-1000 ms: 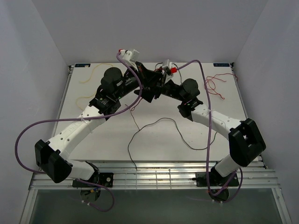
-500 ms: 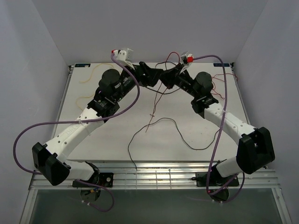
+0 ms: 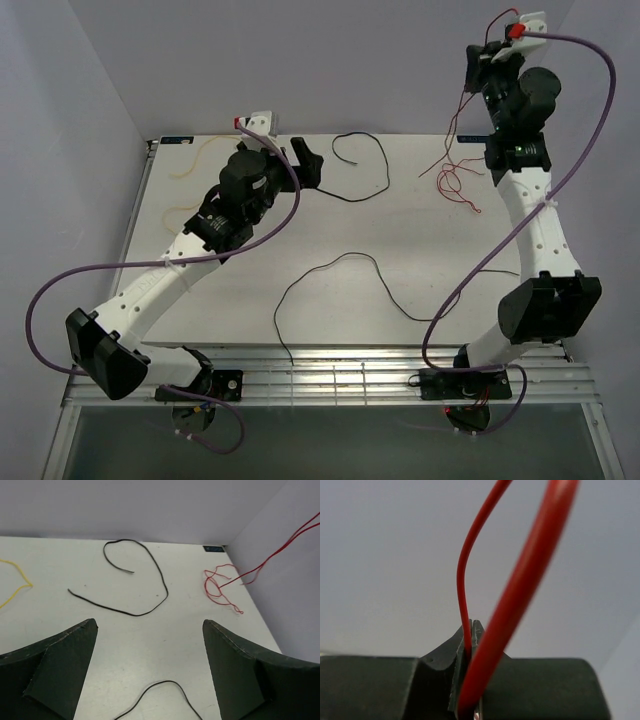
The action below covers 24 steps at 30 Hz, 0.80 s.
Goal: Untangle the cables
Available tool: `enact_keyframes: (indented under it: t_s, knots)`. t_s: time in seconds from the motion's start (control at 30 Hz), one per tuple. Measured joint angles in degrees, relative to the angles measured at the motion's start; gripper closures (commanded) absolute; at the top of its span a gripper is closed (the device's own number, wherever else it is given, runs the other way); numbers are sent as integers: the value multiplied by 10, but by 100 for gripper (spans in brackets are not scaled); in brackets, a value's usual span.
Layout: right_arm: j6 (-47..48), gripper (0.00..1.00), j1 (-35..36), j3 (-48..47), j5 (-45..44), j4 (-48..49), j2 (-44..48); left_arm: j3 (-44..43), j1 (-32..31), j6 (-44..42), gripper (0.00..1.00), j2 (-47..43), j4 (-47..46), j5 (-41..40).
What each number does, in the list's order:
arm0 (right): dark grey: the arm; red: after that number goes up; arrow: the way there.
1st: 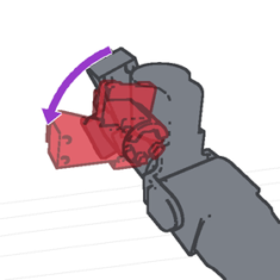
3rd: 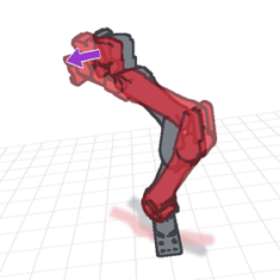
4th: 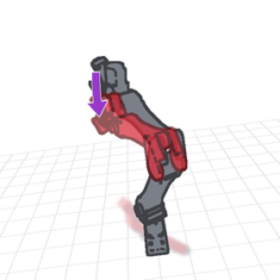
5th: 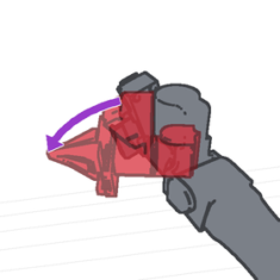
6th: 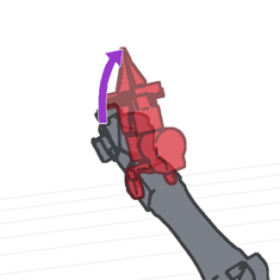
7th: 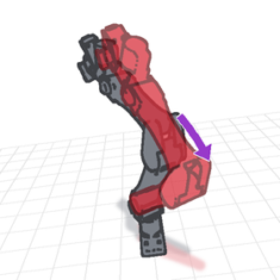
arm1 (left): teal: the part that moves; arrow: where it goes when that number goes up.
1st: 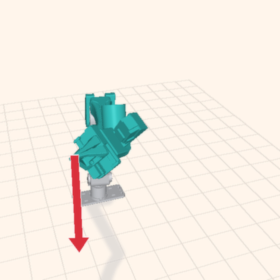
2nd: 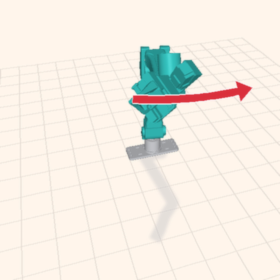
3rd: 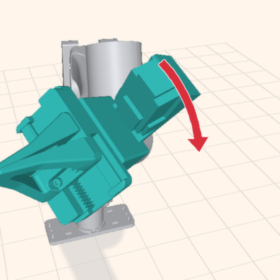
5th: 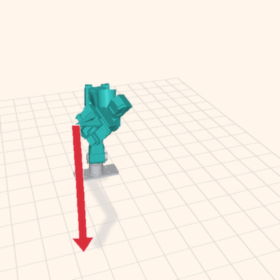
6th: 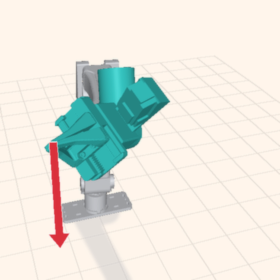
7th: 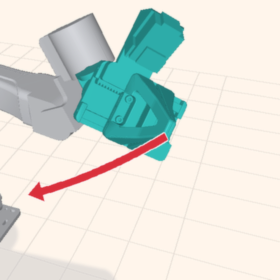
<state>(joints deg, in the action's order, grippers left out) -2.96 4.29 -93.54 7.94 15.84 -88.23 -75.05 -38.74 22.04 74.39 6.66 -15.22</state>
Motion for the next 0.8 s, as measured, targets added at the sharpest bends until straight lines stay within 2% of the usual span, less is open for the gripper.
enact_keyframes:
  t_s: [0.1,0.2,0.43,0.6,0.63,0.67,0.73,0.8]
  knots:
    - [92,92,-14,-105,-83,-39,-56,-1,7,2,2,10,43,-27]
    - [173,92,-20,-167,-153,-69,-111,-2,31,14,2,32,83,-23]
    - [320,92,-28,-187,-253,-108,-261,-2,110,45,2,92,141,14]
    - [357,91,-28,-195,-296,-151,-379,-6,134,55,2,108,158,35]
    - [357,88,-28,-198,-298,-163,-399,-8,136,55,2,111,160,37]
    - [353,80,-28,-200,-296,-177,-416,-10,138,55,2,114,161,39]
    - [340,76,-28,-200,-287,-204,-440,-14,139,55,2,118,162,42]
    - [316,64,-28,-200,-268,-233,-449,-19,142,55,2,123,165,44]
